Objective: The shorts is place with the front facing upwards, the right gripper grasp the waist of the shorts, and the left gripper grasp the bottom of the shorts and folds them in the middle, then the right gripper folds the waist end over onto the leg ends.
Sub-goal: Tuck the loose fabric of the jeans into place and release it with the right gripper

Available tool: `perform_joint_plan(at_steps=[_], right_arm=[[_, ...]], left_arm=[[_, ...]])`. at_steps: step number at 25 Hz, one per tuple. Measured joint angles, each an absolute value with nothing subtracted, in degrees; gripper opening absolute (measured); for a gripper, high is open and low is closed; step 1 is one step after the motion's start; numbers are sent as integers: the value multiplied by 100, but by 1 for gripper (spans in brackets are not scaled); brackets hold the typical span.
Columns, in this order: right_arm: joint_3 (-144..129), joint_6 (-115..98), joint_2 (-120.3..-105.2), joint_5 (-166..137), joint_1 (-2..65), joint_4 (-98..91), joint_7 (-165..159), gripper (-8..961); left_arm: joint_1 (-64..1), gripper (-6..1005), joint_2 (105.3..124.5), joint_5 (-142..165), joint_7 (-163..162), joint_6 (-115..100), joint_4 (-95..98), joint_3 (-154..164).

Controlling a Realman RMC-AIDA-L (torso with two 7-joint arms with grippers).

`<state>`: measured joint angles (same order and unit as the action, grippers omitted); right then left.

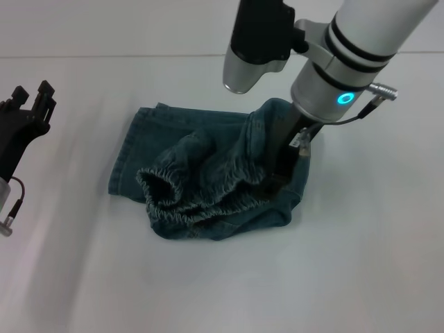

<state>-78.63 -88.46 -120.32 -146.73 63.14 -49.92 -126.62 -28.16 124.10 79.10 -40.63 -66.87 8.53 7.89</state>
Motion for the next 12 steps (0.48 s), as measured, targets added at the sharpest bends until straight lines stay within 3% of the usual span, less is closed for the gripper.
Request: perform_joint_plan(at_steps=[4,9,11,12], right_arm=[[-8022,-8634,-12032,-14562,6284,-4983,-12699,777],[-8087,-8450,-12032,-14536,6277,-4938,-12703,600],[-8108,-8391,-12032,-14535,6274,-4914,-12703,354],[-8136,-8347,-12032,-14534,6271,-4895,-12703,315]], left_arm=[[-2799,510,12410,7910,-4061,-6681,853,787],[-2782,511,12410,7910,-4060,-6679,853,782],[-2771,511,12410,7910,-4060,-6679,853,782],[-2765,511,12411,7910,-4060,-6679,853,782]])
